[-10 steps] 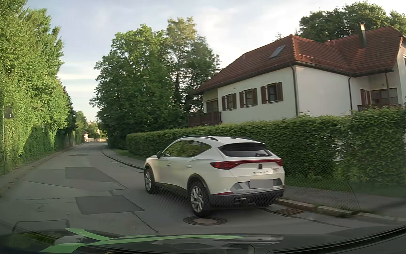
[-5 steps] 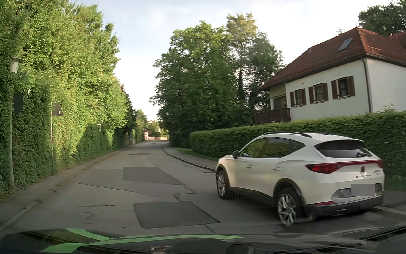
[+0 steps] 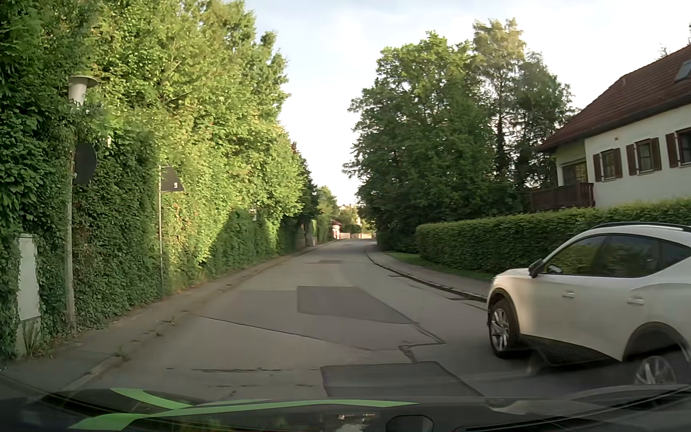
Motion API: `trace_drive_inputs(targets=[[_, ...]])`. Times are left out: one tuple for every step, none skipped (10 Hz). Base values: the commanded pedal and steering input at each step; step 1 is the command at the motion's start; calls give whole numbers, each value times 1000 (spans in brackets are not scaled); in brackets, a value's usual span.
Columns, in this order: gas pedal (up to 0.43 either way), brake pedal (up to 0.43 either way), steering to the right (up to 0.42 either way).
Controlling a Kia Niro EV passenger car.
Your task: Follow the waypoints while adhering to traffic rules and regulations
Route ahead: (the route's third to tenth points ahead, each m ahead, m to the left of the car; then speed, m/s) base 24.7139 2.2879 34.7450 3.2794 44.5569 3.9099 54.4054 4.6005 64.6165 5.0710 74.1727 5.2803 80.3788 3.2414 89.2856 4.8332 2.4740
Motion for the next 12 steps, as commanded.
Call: trace_drive_inputs(targets=[[39,0,-436],[39,0,-387],[39,0,-313],[39,0,-236],[39,0,-180],[39,0,-119],[47,0,-84],[59,0,-65],[59,0,-47],[67,0,-31],[79,0,-17],[87,0,-4]])
